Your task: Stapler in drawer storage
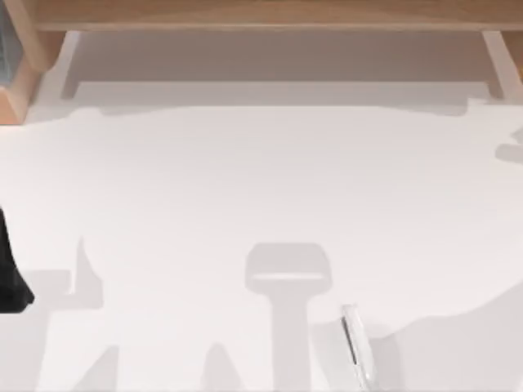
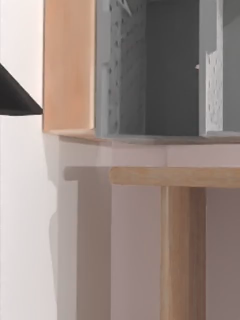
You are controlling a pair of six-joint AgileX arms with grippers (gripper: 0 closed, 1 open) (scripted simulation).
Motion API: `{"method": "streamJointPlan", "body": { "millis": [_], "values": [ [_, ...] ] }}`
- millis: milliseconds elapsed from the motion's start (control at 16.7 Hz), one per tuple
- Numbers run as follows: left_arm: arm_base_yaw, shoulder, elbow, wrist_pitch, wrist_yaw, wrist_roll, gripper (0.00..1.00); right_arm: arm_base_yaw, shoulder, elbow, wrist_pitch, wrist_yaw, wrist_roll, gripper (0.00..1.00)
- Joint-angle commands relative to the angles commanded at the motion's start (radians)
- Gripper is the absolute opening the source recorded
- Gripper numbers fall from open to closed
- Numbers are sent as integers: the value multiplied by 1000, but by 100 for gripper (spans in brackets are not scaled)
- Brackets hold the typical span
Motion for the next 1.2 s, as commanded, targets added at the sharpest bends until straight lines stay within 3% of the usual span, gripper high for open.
{"method": "streamJointPlan", "body": {
  "millis": [120,900,1200],
  "values": [
    [0,0,0,0,0,0,100,0,0,0,0,0,0,100],
    [0,0,0,0,0,0,100,0,0,0,0,0,0,2],
    [0,0,0,0,0,0,100,0,0,0,0,0,0,0]
  ]
}}
